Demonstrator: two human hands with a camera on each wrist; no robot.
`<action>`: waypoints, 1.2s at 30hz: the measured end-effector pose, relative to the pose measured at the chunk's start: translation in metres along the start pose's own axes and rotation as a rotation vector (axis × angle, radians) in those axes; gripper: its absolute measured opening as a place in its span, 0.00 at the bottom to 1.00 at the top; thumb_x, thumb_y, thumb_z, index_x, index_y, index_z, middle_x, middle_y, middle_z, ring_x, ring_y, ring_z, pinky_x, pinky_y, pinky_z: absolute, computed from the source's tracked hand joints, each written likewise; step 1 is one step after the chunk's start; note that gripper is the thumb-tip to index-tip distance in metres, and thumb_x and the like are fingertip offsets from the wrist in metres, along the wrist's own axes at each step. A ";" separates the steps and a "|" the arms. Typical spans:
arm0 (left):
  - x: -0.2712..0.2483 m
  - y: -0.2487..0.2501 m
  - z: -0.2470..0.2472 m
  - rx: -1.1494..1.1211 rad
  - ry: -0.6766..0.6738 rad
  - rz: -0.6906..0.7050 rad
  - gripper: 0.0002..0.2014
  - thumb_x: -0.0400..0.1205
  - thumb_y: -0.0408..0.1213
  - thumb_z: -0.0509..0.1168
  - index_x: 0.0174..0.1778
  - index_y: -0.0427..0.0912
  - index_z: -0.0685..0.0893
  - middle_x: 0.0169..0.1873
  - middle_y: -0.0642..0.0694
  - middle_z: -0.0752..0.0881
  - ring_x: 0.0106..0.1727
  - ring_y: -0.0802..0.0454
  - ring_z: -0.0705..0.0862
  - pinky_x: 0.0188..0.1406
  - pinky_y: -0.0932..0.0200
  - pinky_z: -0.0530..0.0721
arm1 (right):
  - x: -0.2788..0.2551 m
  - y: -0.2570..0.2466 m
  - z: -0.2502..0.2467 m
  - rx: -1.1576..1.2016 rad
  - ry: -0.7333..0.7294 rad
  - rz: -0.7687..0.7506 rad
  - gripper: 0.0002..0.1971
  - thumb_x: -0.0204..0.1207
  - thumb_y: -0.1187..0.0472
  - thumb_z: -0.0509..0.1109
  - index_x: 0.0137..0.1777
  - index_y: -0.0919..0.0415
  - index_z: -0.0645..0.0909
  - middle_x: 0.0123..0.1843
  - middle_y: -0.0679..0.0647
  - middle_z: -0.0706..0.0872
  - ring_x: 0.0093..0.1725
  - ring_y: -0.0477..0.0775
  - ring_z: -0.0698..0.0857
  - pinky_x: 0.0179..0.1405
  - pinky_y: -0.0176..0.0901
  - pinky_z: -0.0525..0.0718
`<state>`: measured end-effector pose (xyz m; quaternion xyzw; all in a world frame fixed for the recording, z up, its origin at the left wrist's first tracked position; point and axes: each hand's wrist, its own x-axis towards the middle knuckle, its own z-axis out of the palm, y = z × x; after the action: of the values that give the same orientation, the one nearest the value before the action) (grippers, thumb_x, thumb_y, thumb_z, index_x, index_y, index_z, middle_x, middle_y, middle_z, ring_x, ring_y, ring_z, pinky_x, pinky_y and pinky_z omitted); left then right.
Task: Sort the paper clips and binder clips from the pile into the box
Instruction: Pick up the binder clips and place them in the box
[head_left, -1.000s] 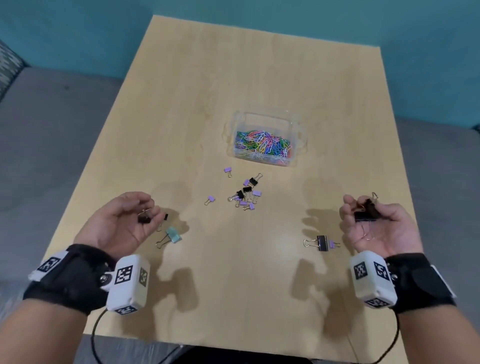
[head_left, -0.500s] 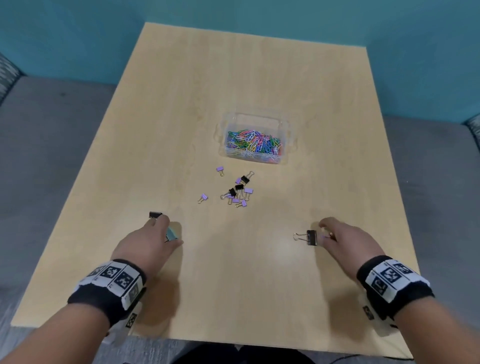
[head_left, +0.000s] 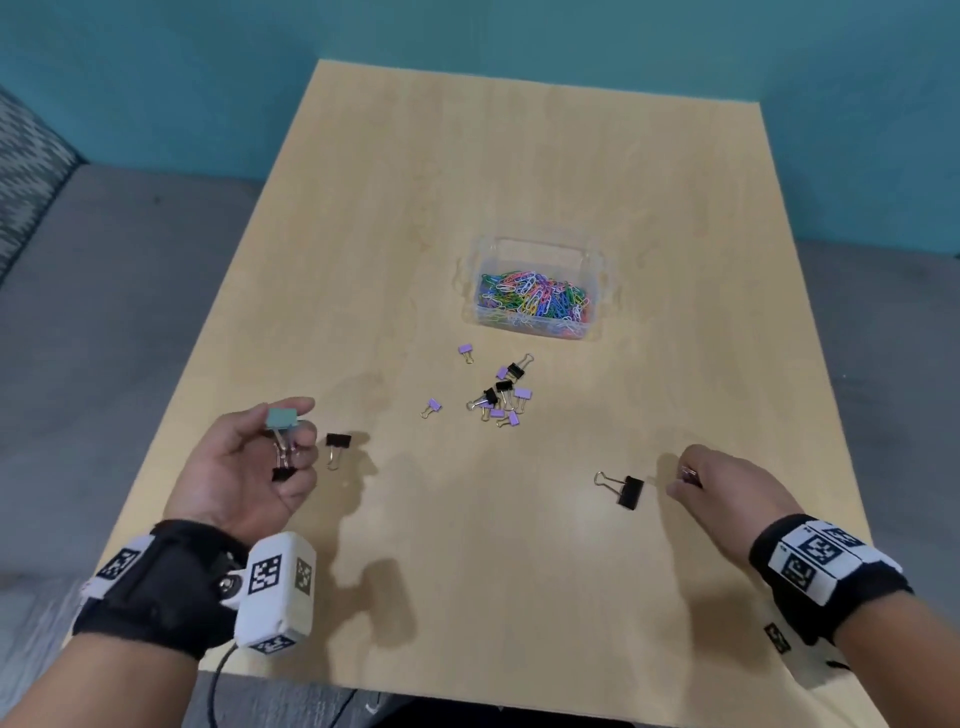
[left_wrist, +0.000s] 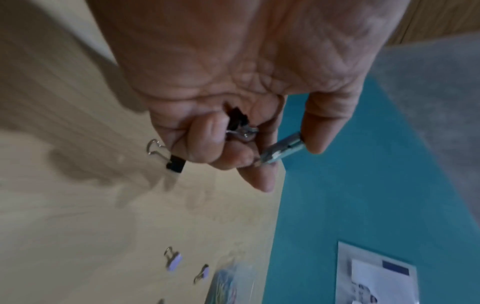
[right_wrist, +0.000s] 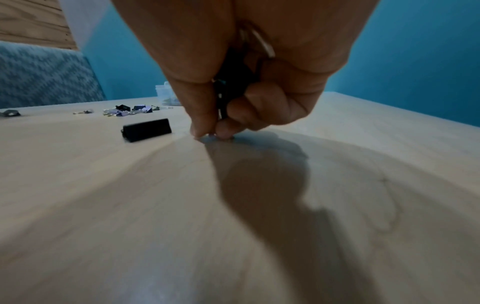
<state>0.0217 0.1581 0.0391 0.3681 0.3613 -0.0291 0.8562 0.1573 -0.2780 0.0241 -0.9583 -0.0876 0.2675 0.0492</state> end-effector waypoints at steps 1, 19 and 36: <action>-0.001 0.003 -0.001 -0.037 0.024 -0.010 0.17 0.67 0.45 0.67 0.46 0.39 0.86 0.35 0.43 0.81 0.31 0.51 0.74 0.24 0.62 0.61 | -0.001 0.000 0.000 0.035 0.007 0.018 0.10 0.78 0.49 0.65 0.37 0.49 0.72 0.31 0.48 0.82 0.32 0.50 0.81 0.30 0.45 0.78; 0.036 -0.019 0.018 1.854 0.424 0.170 0.27 0.71 0.70 0.61 0.39 0.47 0.68 0.30 0.48 0.80 0.31 0.47 0.78 0.27 0.56 0.70 | -0.015 -0.012 -0.009 2.039 -0.229 0.257 0.13 0.79 0.52 0.62 0.38 0.57 0.80 0.25 0.48 0.74 0.22 0.45 0.69 0.15 0.34 0.65; 0.103 0.023 0.134 0.747 0.111 0.124 0.09 0.77 0.40 0.66 0.36 0.41 0.74 0.26 0.39 0.81 0.15 0.51 0.65 0.15 0.68 0.60 | 0.001 -0.037 0.011 0.196 -0.161 -0.017 0.18 0.71 0.39 0.69 0.48 0.46 0.65 0.39 0.44 0.81 0.39 0.51 0.82 0.40 0.47 0.81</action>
<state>0.1850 0.1096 0.0493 0.6771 0.3487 -0.0871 0.6421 0.1472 -0.2413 0.0199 -0.9235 -0.0728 0.3506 0.1377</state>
